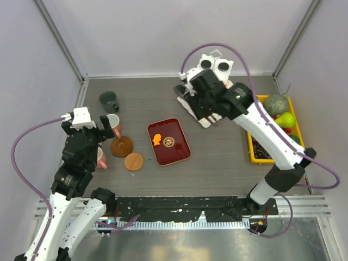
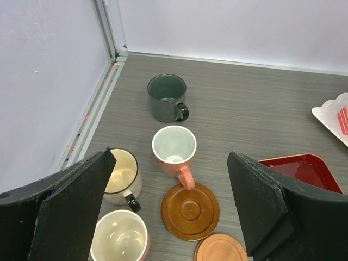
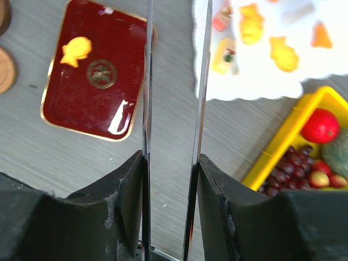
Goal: Serve the afternoon tea
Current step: Pick up the desert from the tray, then place the desert on the desert table.
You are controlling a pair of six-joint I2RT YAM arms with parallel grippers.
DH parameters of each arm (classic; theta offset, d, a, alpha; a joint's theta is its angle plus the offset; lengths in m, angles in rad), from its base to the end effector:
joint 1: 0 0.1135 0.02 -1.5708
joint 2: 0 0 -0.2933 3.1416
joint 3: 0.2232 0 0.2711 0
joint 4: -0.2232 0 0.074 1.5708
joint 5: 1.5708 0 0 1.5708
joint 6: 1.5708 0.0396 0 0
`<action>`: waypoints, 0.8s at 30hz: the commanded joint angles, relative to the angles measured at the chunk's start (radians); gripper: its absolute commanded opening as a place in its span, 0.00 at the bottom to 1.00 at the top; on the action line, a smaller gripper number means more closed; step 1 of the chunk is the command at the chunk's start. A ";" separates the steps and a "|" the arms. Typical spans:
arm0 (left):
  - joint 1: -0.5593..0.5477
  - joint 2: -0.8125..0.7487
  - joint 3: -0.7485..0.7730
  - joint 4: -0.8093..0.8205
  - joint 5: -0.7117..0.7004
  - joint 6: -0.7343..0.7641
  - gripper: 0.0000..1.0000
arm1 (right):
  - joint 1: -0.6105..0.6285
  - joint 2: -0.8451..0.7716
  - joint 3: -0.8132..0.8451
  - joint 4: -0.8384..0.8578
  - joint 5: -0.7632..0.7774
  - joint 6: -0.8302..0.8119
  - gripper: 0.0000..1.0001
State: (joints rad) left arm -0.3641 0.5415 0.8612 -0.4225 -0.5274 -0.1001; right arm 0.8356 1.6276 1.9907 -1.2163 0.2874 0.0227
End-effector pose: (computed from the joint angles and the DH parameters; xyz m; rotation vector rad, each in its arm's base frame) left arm 0.1084 -0.0200 0.3936 -0.1772 1.6509 0.0891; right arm 0.2338 0.2418 0.4720 -0.8207 2.2329 0.0581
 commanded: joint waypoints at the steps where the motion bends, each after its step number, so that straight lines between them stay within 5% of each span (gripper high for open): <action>1: 0.002 0.012 -0.001 0.054 -0.013 0.000 0.97 | -0.090 -0.103 0.068 -0.069 0.056 -0.045 0.44; 12: 0.002 0.023 -0.001 0.054 -0.006 -0.003 0.97 | -0.323 -0.115 0.126 -0.069 -0.001 -0.102 0.44; 24: 0.002 0.021 -0.004 0.054 -0.006 -0.004 0.97 | -0.389 -0.057 0.076 0.003 -0.010 -0.107 0.43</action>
State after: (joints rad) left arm -0.3641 0.5610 0.8608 -0.4210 -0.5270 -0.1001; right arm 0.4591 1.5768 2.0682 -1.2907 0.2787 -0.0662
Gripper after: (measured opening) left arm 0.974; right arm 0.439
